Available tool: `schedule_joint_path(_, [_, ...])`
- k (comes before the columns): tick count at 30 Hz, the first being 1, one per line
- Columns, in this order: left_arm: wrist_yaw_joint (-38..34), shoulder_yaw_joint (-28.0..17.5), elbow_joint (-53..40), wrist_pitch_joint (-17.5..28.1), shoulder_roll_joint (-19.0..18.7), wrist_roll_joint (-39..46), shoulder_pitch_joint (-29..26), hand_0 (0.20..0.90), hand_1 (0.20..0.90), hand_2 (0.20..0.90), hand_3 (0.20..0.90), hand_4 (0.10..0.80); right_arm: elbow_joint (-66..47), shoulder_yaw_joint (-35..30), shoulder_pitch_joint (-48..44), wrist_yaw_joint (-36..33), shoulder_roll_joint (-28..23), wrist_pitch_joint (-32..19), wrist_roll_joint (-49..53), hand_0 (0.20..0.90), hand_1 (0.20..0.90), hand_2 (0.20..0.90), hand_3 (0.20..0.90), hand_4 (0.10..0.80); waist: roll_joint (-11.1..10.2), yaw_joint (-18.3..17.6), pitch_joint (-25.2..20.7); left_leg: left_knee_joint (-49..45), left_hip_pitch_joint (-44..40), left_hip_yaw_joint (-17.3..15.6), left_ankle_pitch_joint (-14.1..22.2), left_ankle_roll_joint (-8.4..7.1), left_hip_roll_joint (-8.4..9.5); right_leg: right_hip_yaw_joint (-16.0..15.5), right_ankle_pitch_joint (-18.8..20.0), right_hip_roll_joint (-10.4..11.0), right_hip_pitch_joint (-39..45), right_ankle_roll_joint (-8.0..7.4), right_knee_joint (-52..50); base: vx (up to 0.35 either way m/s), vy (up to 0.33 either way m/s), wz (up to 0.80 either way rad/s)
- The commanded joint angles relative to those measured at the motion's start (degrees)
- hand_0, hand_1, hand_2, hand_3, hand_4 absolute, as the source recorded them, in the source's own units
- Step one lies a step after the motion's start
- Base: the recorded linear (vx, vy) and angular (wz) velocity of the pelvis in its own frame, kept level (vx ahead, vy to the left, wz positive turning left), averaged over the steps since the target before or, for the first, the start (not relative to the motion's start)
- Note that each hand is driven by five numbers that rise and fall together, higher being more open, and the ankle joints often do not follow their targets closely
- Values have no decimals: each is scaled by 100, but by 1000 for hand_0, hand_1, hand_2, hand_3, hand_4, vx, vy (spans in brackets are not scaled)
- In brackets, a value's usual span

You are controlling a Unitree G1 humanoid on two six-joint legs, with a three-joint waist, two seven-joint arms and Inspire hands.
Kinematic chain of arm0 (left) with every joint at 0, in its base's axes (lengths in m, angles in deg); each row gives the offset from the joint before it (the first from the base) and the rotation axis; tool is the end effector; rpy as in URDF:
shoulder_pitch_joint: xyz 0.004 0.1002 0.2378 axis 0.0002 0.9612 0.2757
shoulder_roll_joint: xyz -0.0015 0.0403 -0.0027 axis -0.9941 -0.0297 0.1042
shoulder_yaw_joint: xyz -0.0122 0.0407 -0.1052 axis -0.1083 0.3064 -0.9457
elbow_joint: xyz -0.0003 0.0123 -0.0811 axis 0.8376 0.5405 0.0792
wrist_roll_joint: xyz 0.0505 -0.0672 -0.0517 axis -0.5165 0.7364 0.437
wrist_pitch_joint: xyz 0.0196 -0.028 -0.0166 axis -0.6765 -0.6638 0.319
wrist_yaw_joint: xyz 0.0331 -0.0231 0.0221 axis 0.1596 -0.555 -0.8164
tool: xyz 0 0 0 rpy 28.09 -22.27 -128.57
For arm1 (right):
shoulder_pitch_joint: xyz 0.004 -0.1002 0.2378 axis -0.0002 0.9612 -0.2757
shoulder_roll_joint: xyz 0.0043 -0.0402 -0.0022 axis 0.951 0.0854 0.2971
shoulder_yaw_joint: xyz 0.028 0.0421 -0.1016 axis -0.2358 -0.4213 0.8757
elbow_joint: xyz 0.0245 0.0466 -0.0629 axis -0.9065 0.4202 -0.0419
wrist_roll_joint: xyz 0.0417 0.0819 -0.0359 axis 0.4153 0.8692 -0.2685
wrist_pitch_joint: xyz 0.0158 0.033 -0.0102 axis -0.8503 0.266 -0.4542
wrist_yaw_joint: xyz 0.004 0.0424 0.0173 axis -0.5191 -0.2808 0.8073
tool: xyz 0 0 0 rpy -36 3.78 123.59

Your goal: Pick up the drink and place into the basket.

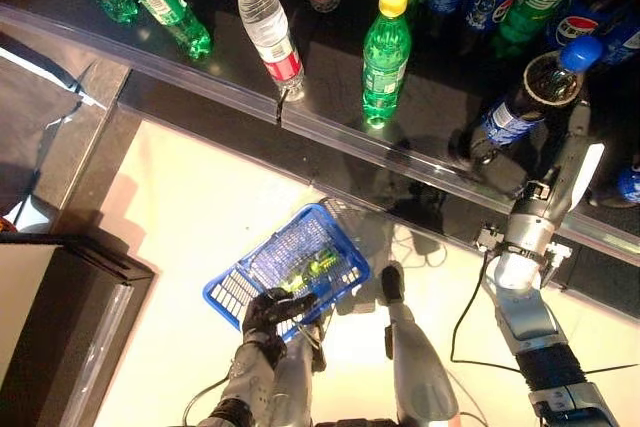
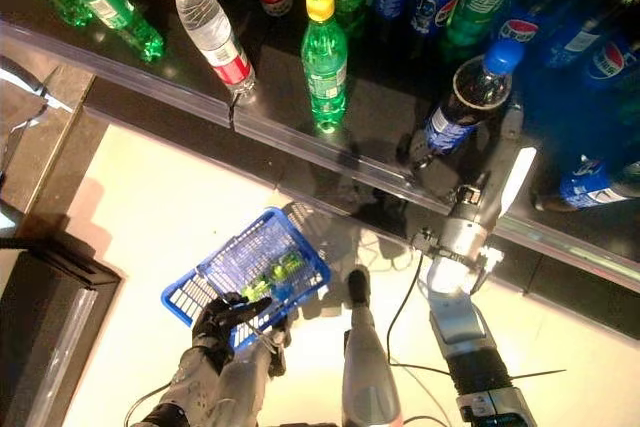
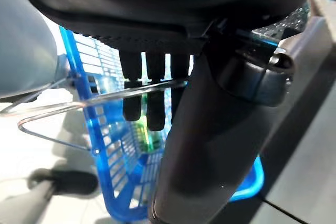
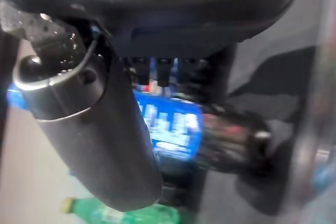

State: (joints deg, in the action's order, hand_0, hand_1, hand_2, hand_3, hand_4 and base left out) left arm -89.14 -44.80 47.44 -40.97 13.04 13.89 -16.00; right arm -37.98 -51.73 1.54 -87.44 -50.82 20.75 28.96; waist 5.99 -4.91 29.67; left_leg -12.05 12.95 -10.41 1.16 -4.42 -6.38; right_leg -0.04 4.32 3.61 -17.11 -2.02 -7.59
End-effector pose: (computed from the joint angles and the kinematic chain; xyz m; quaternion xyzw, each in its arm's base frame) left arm 0.1800 0.1536 -0.0815 -0.1870 0.2693 0.1326 0.9354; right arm 0.2518 -0.2075 0.1075 -0.0920 -0.3131 -0.2587 0.9092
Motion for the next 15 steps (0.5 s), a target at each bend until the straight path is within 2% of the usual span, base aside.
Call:
schedule_joint_path(1, [-202, -66, -202, 106, -530, -99, 845, 300, 300, 300, 200, 100, -742, -370, -408, -306, -273, -612, -241, 900, 900, 900, 900, 800, -326, -6, -12, -1577, 1032, 123, -374, -9, -4, -594, -604, 297, 277, 256, -529, 73, -64, 3])
schedule_joint_path(7, [-164, -13, -247, 89, -654, -39, 919, 300, 300, 300, 200, 100, -451, -591, -788, -428, -527, -693, 29, 900, 900, 900, 900, 800, -293, 98, 12, -1665, 1212, 218, -477, -4, 21, -567, -618, 219, 227, 289, -578, 70, -53, -2])
schedule_joint_path(15, [-139, 127, -347, 21, -807, 98, 864, 300, 300, 300, 200, 100, 118, -661, -1417, -33, -934, -756, 1003, 900, 900, 900, 900, 800, -184, 217, 12, -1598, 1488, 361, -645, -20, 145, -529, -587, 140, -69, 313, -637, 16, -36, 1])
